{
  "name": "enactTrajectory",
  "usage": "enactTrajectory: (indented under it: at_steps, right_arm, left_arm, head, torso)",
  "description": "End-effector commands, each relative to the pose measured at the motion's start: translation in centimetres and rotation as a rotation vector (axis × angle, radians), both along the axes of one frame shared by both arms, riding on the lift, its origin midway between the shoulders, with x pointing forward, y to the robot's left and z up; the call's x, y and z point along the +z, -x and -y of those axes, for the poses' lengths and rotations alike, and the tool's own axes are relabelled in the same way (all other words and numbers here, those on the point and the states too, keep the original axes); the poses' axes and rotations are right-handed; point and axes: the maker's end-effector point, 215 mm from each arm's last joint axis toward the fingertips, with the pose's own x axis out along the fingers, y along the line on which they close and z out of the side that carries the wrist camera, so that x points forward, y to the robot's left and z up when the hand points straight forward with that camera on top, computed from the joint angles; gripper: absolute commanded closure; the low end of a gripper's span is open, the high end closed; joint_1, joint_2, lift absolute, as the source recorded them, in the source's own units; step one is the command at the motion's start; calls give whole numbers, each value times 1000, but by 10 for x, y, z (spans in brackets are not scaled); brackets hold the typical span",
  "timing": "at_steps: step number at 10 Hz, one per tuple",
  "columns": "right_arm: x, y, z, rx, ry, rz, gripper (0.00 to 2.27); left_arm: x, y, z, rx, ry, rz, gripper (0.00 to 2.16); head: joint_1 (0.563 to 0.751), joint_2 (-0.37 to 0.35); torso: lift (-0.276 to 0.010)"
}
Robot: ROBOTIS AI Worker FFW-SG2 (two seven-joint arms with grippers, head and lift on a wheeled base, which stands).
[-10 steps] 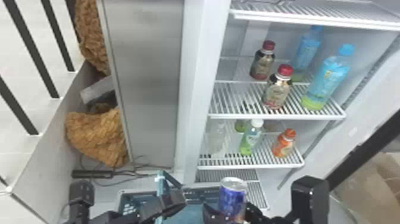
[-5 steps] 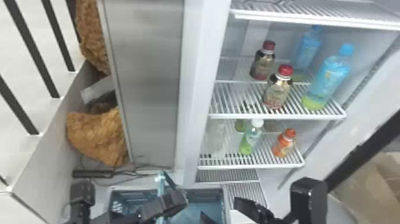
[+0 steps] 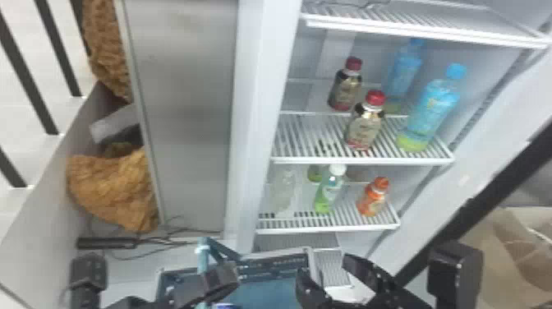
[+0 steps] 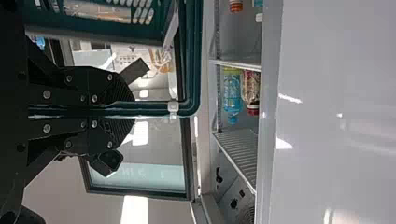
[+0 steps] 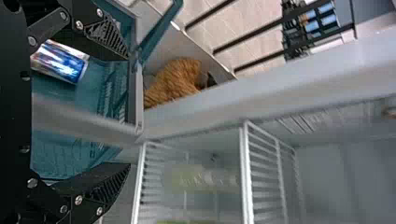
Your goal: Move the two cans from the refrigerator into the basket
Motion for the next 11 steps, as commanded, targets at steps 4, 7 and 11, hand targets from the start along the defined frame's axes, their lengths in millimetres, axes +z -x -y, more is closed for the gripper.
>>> enactTrajectory:
  at_steps: [4, 7, 11]
  right_arm:
    - [23, 1, 45, -80, 31, 131, 259]
    - [16, 11, 65, -83, 52, 145, 262]
    - [5, 14, 116, -116, 77, 273, 260]
  left_arm:
    - [0, 0, -1, 8, 3, -3, 1191]
    - [-1, 0, -2, 8, 3, -4, 1191]
    - [0, 0, -2, 8, 6, -4, 1191]
  head:
    - [695, -299]
    - [695, -345]
    - [695, -350]
  torso:
    - [-31]
    - [-31]
    - [-31]
